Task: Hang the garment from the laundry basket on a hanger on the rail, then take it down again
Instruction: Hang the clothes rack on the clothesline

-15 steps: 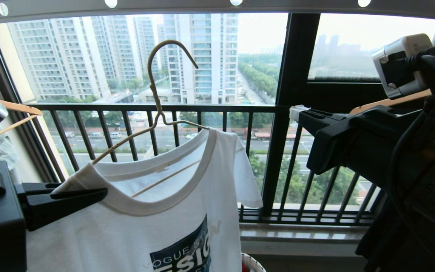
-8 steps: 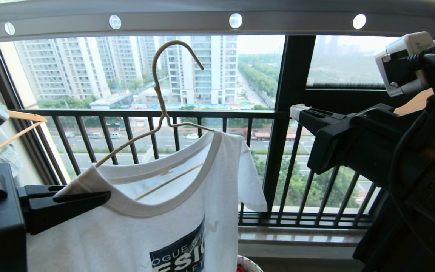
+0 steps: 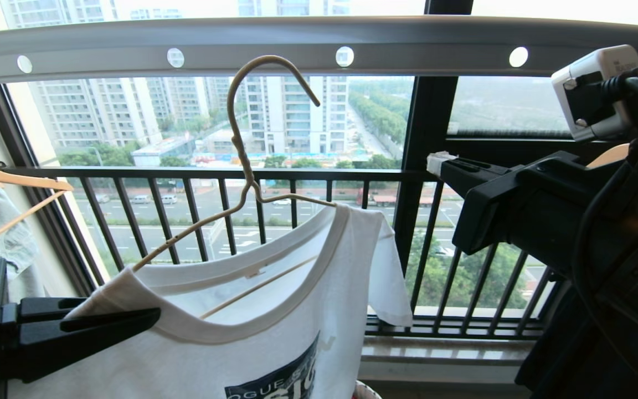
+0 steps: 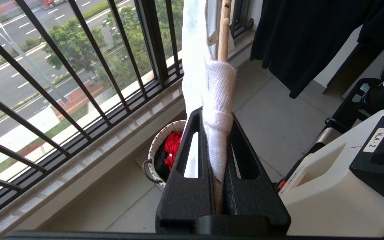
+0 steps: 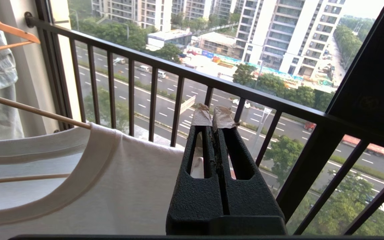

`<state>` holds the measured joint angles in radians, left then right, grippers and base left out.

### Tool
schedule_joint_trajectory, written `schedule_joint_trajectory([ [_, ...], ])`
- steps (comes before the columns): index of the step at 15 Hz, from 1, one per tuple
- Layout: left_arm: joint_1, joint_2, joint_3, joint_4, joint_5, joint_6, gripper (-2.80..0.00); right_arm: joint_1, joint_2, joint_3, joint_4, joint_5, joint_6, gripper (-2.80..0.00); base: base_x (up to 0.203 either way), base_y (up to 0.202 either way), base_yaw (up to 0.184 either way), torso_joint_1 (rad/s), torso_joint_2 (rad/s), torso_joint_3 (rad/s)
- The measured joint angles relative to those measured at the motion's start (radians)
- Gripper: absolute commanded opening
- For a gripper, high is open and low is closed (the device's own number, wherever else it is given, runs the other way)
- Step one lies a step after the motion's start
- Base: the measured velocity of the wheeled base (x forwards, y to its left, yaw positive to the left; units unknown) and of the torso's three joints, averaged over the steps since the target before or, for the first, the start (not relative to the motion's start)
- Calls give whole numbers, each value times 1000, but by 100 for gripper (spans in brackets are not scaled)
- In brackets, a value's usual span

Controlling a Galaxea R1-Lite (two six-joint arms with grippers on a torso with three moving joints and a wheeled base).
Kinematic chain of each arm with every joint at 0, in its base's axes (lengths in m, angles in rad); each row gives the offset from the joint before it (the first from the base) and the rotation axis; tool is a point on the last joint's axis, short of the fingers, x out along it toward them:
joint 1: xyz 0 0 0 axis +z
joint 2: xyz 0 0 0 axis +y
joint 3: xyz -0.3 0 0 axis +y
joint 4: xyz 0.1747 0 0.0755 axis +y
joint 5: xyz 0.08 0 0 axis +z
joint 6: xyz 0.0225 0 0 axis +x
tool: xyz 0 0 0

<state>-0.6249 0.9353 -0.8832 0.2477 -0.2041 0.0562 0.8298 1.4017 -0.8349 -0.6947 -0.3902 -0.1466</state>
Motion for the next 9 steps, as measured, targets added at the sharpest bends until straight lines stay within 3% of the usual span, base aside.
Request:
schedule_joint_trajectory([
  [6,-1,-8,-1,10,19,7,-280,1,-8,6,21,17,-8,-280,0,0,0,0,0,0],
  [8,0,-8,-7,11,54,16,-280,1,-10,4,49,17,-14,-280,0,0,0,0,0,0],
  [9,1,-5,-9,11,108,24,-280,1,-11,4,58,17,-16,-280,0,0,0,0,0,0],
])
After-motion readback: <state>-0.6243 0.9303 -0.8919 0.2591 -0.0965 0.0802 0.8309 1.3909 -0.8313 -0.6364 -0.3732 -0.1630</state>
